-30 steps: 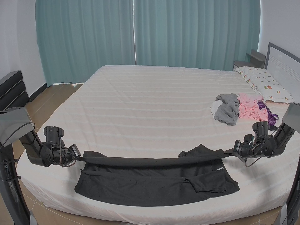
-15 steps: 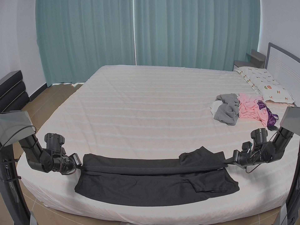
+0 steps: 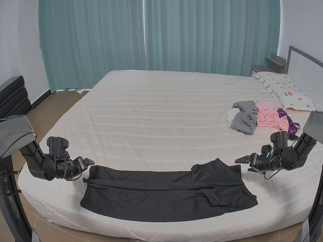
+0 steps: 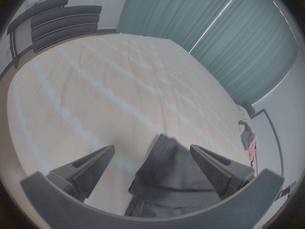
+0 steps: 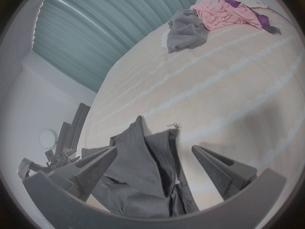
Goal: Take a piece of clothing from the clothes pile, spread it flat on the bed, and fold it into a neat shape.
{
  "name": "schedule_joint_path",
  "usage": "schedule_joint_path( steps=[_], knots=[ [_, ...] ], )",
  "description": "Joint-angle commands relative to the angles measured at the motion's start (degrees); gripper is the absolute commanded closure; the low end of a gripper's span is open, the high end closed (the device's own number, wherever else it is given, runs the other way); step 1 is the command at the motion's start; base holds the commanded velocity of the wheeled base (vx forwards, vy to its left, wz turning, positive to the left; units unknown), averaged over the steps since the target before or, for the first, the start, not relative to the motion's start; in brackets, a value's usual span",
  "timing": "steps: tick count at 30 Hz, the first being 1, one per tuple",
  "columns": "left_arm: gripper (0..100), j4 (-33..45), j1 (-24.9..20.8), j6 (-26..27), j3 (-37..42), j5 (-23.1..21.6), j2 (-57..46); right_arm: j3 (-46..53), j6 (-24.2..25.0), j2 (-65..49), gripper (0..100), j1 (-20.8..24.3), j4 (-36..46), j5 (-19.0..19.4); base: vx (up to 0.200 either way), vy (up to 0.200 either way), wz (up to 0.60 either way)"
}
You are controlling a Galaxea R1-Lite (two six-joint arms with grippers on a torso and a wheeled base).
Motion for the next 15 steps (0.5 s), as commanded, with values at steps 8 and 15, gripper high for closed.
schedule_joint_path(
  steps=[8, 15],
  knots=[
    [0, 0.9, -3.3, -3.7, -11.3, 0.9, 7.2, -5.1, 5.5, 4.9, 0, 1.5, -0.8, -1.0, 0.0, 0.0, 0.0],
    [0, 0.3, -3.7, -3.3, -12.7, 3.0, 9.1, -4.9, 5.7, 5.4, 0, 1.4, -0.9, -1.0, 0.0, 0.0, 0.0]
  ],
)
